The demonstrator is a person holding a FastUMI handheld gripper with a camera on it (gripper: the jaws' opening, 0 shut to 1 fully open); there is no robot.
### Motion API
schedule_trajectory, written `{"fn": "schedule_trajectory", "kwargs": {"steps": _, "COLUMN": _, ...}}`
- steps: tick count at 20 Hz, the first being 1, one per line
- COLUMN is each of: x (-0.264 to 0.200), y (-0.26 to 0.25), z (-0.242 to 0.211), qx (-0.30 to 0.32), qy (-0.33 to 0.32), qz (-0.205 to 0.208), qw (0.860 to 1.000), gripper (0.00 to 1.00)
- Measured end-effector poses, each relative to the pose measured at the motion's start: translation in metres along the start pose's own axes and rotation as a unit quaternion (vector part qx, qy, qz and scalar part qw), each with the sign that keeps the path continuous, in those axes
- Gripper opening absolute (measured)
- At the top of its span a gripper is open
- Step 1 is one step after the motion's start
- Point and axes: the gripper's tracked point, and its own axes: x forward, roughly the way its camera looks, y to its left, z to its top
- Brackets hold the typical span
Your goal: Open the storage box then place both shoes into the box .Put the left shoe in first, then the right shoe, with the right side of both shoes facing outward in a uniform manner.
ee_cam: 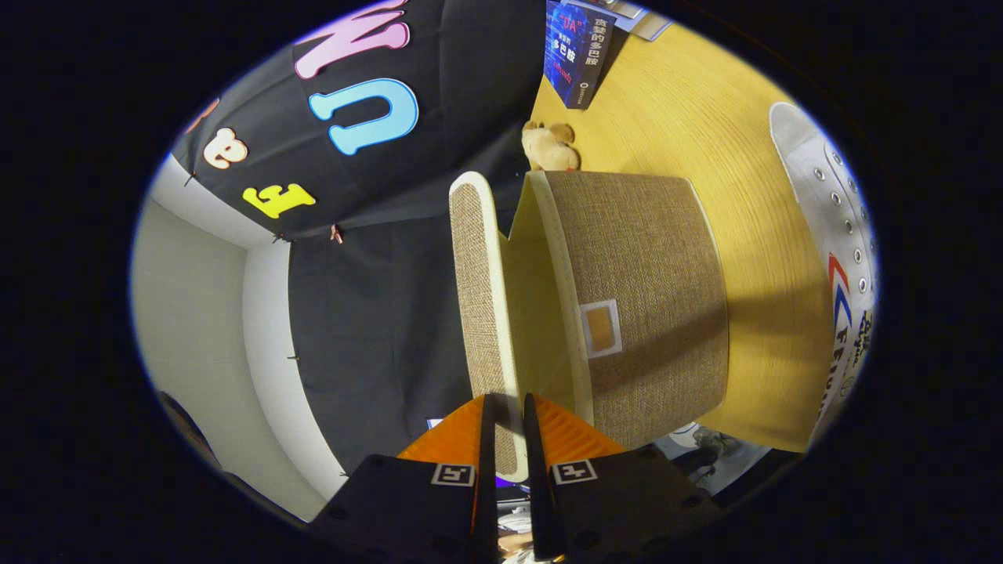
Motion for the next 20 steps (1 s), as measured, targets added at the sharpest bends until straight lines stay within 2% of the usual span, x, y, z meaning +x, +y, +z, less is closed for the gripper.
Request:
{"fn": "schedule_trajectory", "kwargs": {"steps": 1, "x": 0.002, "y": 0.007, "z": -0.004, "qx": 0.004, "qy": 0.0, "qz": 0.004, "qw": 1.0, "gripper": 0.21}}
{"fn": "schedule_trajectory", "kwargs": {"steps": 4, "x": 0.003, "y": 0.022, "z": -0.003, "qx": -0.01, "qy": -0.012, "qz": 0.005, "qw": 1.0, "gripper": 0.06}}
{"fn": "schedule_trajectory", "kwargs": {"steps": 5, "x": 0.006, "y": 0.025, "z": -0.004, "qx": -0.014, "qy": -0.012, "qz": 0.001, "qw": 1.0, "gripper": 0.05}}
{"fn": "schedule_trajectory", "kwargs": {"steps": 9, "x": 0.019, "y": 0.054, "z": -0.009, "qx": -0.013, "qy": -0.017, "qz": 0.005, "qw": 1.0, "gripper": 0.05}}
{"fn": "schedule_trajectory", "kwargs": {"steps": 12, "x": 0.038, "y": 0.072, "z": -0.014, "qx": -0.049, "qy": -0.025, "qz": -0.027, "qw": 0.998, "gripper": 0.05}}
{"fn": "schedule_trajectory", "kwargs": {"steps": 15, "x": 0.069, "y": 0.094, "z": -0.021, "qx": -0.082, "qy": -0.028, "qz": -0.048, "qw": 0.995, "gripper": 0.05}}
{"fn": "schedule_trajectory", "kwargs": {"steps": 20, "x": 0.137, "y": 0.129, "z": -0.027, "qx": -0.111, "qy": -0.027, "qz": -0.05, "qw": 0.992, "gripper": 0.05}}
